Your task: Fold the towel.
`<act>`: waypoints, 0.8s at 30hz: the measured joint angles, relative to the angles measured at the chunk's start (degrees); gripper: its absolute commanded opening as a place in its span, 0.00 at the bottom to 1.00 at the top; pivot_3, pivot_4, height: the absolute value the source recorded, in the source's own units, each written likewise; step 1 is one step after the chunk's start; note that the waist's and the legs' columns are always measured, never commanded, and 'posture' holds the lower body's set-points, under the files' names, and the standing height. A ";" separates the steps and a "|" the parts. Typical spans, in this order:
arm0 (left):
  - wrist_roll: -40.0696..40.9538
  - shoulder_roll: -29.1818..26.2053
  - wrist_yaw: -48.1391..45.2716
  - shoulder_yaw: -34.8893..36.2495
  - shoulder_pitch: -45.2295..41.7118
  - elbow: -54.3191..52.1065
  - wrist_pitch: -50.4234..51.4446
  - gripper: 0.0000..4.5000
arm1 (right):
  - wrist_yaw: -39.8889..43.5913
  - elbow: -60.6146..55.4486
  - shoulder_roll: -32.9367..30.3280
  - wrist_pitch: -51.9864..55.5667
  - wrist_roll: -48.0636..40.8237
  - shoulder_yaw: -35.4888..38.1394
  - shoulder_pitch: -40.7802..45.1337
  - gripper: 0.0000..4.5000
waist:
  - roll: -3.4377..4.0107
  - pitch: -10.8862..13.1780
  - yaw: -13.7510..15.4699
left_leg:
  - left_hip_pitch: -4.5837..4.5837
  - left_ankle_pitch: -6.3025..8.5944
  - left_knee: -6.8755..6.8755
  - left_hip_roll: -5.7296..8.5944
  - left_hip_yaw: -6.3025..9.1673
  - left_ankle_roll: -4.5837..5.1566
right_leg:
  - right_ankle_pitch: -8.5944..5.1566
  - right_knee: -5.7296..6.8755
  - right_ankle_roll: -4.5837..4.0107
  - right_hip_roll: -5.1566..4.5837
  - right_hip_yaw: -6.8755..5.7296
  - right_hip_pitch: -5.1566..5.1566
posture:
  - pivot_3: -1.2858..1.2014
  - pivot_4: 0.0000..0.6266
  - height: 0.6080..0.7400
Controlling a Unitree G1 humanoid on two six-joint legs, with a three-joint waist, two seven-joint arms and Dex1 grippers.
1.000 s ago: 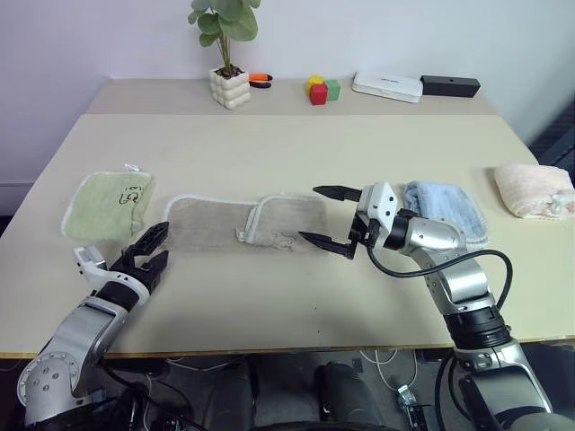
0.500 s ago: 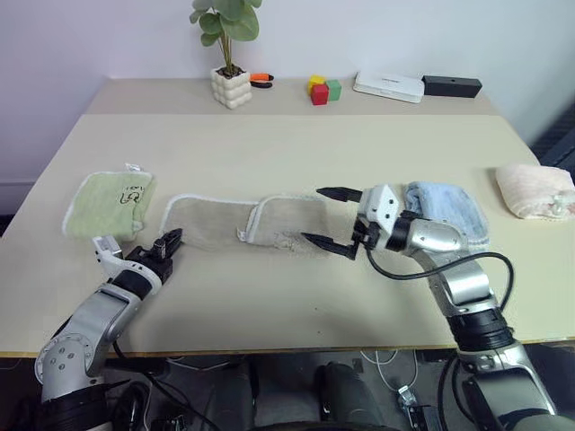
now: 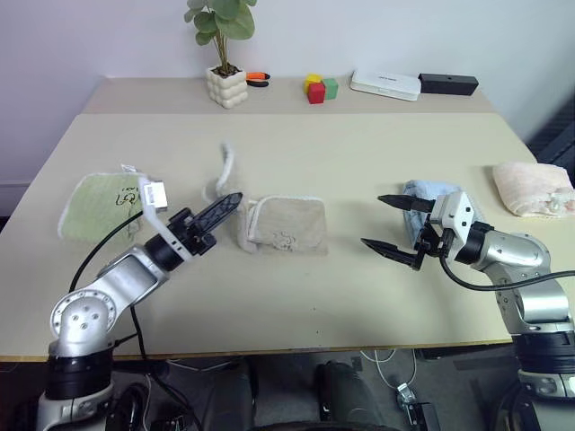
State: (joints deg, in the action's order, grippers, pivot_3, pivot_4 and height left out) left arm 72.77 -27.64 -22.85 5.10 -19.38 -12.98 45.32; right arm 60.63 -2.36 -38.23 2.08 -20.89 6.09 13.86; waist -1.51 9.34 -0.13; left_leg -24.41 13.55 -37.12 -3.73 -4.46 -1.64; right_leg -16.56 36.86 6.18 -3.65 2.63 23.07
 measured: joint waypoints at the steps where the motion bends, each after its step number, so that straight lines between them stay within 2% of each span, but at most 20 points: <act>1: -2.41 1.53 -1.97 -2.42 -2.11 1.75 0.04 0.00 | -0.34 -0.05 0.10 -0.15 0.19 -0.23 -0.11 1.00 | 0.00 0.00 0.09 | 0.00 0.00 0.00 0.02 -0.03 0.00 | 0.00 -0.03 0.01 -0.01 0.03 -0.01 | 0.52 0.24 0.96; 3: -5.85 3.87 -4.67 -5.58 -4.46 5.03 0.09 0.00 | -0.96 -0.18 0.21 -0.21 0.35 -0.31 -0.22 1.00 | -0.01 0.00 0.11 | -0.03 0.01 0.00 0.01 -0.04 0.02 | 0.02 -0.11 0.03 -0.01 0.05 -0.02 | 0.52 0.24 0.96; 10: -19.41 6.73 -14.03 -14.96 -9.60 11.94 -0.41 0.00 | -3.54 -1.25 0.13 -0.24 0.59 0.08 -2.59 1.00 | 0.00 0.01 -0.43 | -0.03 0.01 0.05 -0.03 0.02 0.02 | 0.08 -0.08 0.19 0.06 0.04 0.02 | 0.52 0.24 0.96; 13: -22.62 8.98 -14.32 -15.44 -10.72 15.34 -0.08 0.00 | -4.72 -2.66 0.11 -0.24 0.63 0.18 -3.87 1.00 | 0.00 0.01 -0.44 | -0.02 0.01 0.03 -0.03 0.04 0.03 | 0.08 -0.06 0.19 0.06 0.04 0.02 | 0.52 0.24 0.96; 20: -29.18 8.93 -15.18 -15.70 -10.76 17.76 1.33 0.00 | -6.29 -3.24 -0.05 -0.37 0.96 0.64 -4.36 1.00 | 0.00 0.01 -0.45 | -0.02 0.01 0.03 -0.03 0.04 0.03 | 0.08 -0.02 0.20 0.05 0.04 0.03 | 0.52 0.24 0.96; 22: -29.91 8.88 -15.94 -15.67 -10.52 17.75 1.70 0.12 | -6.43 -3.24 -0.05 -0.55 1.26 0.64 -4.33 1.00 | 0.00 0.01 -0.41 | -0.03 0.01 0.02 -0.03 0.04 0.03 | 0.08 -0.02 0.20 0.04 0.04 0.02 | 0.52 0.24 0.96; 24: -30.38 8.87 -17.30 -15.71 -10.00 17.10 2.03 0.30 | -6.56 -3.21 -0.06 -0.72 1.60 0.64 -4.01 1.00 | 0.00 0.01 -0.46 | -0.02 0.01 0.02 -0.03 0.03 0.03 | 0.08 -0.02 0.20 0.04 0.04 0.02 | 0.52 0.24 0.96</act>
State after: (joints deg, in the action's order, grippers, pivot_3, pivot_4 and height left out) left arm 42.39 -18.77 -40.16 -10.61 -29.38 4.12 47.35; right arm 54.07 -5.57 -38.29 1.36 -19.29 6.73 9.85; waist -1.51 9.35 -0.59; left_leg -24.44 13.56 -37.10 -3.75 -4.42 -1.61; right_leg -16.48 36.85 6.38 -3.61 2.68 23.10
